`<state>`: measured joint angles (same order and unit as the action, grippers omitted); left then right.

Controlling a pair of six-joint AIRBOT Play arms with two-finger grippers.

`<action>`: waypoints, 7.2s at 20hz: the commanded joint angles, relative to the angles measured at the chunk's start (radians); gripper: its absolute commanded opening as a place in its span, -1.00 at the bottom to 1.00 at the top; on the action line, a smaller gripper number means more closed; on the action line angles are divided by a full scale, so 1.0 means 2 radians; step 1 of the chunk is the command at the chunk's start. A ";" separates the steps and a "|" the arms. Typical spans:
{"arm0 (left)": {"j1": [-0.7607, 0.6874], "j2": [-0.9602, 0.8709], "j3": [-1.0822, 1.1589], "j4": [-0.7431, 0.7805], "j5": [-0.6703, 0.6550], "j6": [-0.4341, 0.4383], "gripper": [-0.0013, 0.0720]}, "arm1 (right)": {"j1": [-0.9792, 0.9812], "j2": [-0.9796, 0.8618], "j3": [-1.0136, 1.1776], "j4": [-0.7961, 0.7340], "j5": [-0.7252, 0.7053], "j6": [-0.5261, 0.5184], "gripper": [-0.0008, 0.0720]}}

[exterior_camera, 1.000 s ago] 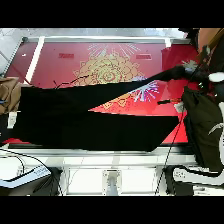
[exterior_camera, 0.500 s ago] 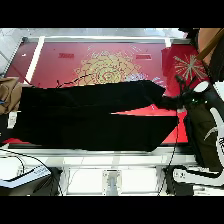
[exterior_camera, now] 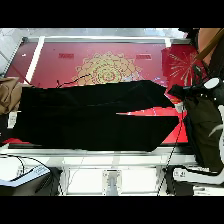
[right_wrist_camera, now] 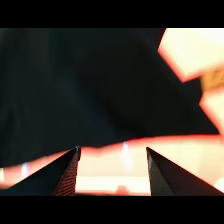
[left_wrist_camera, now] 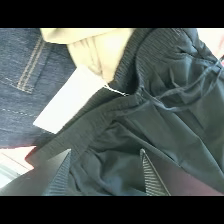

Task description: Fold the clothes and pants, and hang the long-sleeved shirts on hangers.

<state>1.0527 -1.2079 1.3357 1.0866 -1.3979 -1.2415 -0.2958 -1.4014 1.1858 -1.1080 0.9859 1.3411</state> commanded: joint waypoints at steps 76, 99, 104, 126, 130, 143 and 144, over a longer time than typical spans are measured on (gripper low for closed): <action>0.142 0.019 -0.317 -0.139 0.179 0.125 0.32 | 0.070 0.209 -0.204 -0.006 0.218 0.072 0.59; 0.182 -0.060 -0.293 -0.144 0.101 0.120 0.32 | 0.070 0.209 -0.204 0.051 0.166 0.097 0.59; 0.132 -0.107 -0.292 -0.184 0.109 0.144 0.32 | 0.070 0.209 -0.204 0.053 0.165 0.097 0.59; 0.073 -0.065 -0.291 -0.191 0.140 0.144 -0.92 | 0.262 0.152 -0.235 -0.182 0.108 0.190 0.42; 0.073 -0.061 -0.291 -0.191 0.139 0.144 -0.92 | 0.279 0.128 -0.216 -0.253 0.157 0.189 0.26; 0.073 -0.061 -0.291 -0.190 0.136 0.144 -0.92 | 0.363 0.083 -0.208 -0.251 0.192 0.160 0.26; 0.073 -0.061 -0.291 -0.190 0.136 0.144 -0.92 | 0.363 0.070 -0.208 -0.256 0.202 0.163 0.26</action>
<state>1.1995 -1.3308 0.7521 0.7055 -1.1259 -0.9535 0.3946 -1.2121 0.7692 -1.5879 1.3556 1.6657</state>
